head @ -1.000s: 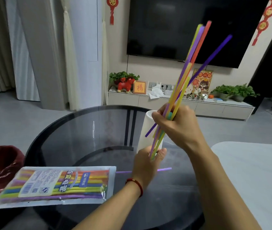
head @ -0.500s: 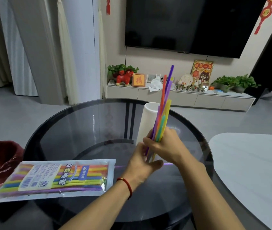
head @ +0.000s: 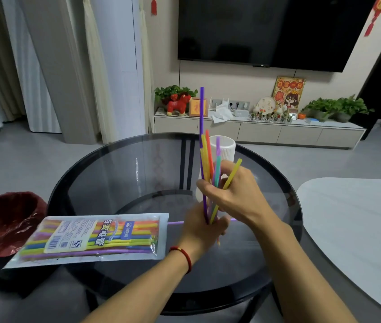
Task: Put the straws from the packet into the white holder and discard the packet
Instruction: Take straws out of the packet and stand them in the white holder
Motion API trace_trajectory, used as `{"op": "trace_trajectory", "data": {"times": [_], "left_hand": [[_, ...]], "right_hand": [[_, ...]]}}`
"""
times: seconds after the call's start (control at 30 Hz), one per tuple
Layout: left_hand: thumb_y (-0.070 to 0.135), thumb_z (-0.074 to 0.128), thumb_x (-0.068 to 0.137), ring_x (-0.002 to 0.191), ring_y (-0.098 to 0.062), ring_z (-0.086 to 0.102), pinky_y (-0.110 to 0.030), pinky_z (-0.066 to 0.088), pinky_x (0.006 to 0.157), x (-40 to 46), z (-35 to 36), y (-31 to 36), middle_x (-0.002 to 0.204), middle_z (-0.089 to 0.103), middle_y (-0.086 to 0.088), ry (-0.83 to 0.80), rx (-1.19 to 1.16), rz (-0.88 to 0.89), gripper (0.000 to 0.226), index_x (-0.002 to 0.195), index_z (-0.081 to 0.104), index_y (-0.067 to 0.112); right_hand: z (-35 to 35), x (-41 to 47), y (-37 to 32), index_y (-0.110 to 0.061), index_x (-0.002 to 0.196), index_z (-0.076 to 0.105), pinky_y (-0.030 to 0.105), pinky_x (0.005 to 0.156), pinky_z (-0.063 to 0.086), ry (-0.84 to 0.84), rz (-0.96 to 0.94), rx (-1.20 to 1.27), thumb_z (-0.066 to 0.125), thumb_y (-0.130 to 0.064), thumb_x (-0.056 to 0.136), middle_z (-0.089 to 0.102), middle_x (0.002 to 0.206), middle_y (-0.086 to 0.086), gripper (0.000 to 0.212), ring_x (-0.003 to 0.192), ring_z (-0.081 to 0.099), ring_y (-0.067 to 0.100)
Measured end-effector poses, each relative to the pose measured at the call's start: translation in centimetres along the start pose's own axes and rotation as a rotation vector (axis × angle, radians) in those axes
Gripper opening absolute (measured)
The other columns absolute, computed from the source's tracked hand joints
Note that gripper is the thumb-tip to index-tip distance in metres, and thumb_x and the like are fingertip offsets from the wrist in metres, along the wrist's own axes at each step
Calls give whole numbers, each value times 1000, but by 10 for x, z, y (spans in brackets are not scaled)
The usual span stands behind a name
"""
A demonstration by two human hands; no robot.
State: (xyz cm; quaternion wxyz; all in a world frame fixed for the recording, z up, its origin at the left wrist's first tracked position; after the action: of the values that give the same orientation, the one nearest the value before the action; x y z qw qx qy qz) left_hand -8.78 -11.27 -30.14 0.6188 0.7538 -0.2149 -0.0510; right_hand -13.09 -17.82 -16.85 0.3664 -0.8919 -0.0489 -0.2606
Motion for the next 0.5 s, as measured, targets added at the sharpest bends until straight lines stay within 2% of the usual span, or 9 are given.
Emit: {"op": "trace_trajectory", "data": {"times": [0.1, 0.3, 0.4, 0.5], "left_hand": [[23, 71, 84, 65, -8, 70, -20, 57, 61, -2, -2, 4, 67, 69, 8, -2, 31, 20, 7, 84, 64, 25], [17, 69, 85, 62, -11, 70, -21, 57, 61, -4, 0, 9, 60, 69, 8, -35, -18, 16, 9, 77, 65, 20], [17, 70, 85, 61, -13, 70, -19, 57, 59, -6, 3, 12, 62, 70, 3, -38, -61, 41, 8, 79, 65, 18], [16, 73, 83, 57, -10, 69, -16, 54, 56, -7, 3, 16, 59, 70, 6, -26, -44, 65, 10, 76, 66, 19]], "right_hand": [[-6, -1, -8, -16, 83, 68, 42, 57, 59, 24, -34, 12, 70, -30, 84, 66, 72, -1, 14, 65, 67, 21], [-10, -4, -10, -1, 80, 59, 51, 62, 56, 16, -22, 44, 65, -26, 75, 62, 70, 17, 27, 66, 63, 35], [-13, -5, -11, -1, 79, 60, 51, 65, 58, 46, -18, 67, 66, -29, 75, 64, 72, 17, 29, 69, 65, 34], [-14, -7, -10, -7, 78, 65, 48, 66, 59, 50, -22, 99, 67, -26, 77, 68, 72, 11, 19, 69, 67, 29]]}}
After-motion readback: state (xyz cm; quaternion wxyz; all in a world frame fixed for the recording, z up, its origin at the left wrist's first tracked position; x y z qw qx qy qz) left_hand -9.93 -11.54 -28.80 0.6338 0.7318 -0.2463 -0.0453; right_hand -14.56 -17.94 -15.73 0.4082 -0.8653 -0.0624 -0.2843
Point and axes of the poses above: each hand's wrist, its own x-axis towards the middle knuckle, its own z-axis out of the palm, y = z × x, the point moved 9 cm from there along x, towards the middle knuckle
